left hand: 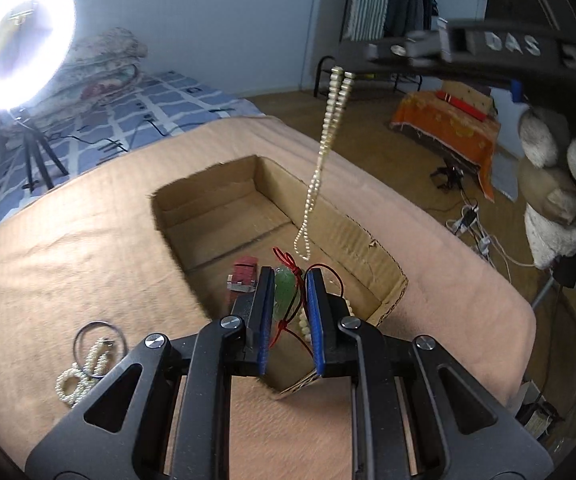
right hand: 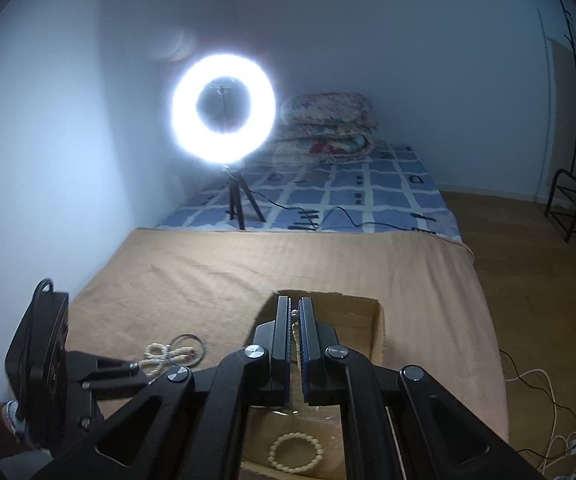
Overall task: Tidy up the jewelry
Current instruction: 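Carry the pendant and pearl necklace over the box with both grippers, then open both grippers to release the pendant and necklace into the box, then lower the left gripper onto the twisted pearl strand while the right approaches the pearl earring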
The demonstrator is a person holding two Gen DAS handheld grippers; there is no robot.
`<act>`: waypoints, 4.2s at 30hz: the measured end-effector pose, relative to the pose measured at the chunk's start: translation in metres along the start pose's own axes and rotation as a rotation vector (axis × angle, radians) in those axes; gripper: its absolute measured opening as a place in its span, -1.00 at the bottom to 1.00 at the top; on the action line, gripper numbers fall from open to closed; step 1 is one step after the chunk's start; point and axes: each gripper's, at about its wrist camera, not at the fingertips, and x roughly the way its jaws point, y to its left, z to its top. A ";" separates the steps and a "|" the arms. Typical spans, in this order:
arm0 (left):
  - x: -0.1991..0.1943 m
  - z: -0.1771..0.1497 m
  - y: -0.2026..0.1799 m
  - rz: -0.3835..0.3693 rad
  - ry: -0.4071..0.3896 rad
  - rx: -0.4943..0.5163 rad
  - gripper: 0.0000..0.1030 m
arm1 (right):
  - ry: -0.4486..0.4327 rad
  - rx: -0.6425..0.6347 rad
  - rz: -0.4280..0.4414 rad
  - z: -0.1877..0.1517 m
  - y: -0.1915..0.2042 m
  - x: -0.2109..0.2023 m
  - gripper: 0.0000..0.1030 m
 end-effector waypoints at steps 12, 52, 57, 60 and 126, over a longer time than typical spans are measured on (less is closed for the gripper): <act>0.039 -0.010 -0.006 0.036 0.081 0.031 -0.72 | 0.078 0.045 -0.020 -0.015 -0.033 0.046 -0.98; 0.058 -0.016 -0.003 0.038 0.166 -0.008 -0.21 | 0.181 0.197 -0.013 -0.055 -0.062 0.094 -0.15; 0.047 -0.017 -0.002 0.035 0.148 -0.020 -0.20 | 0.146 0.205 -0.032 -0.052 -0.059 0.084 0.27; 0.039 -0.017 -0.001 0.034 0.137 -0.023 -0.20 | 0.140 0.207 -0.044 -0.050 -0.057 0.079 0.48; -0.040 -0.155 0.228 0.099 0.198 -0.515 -0.21 | 0.359 -0.137 0.287 -0.182 0.168 0.082 -0.26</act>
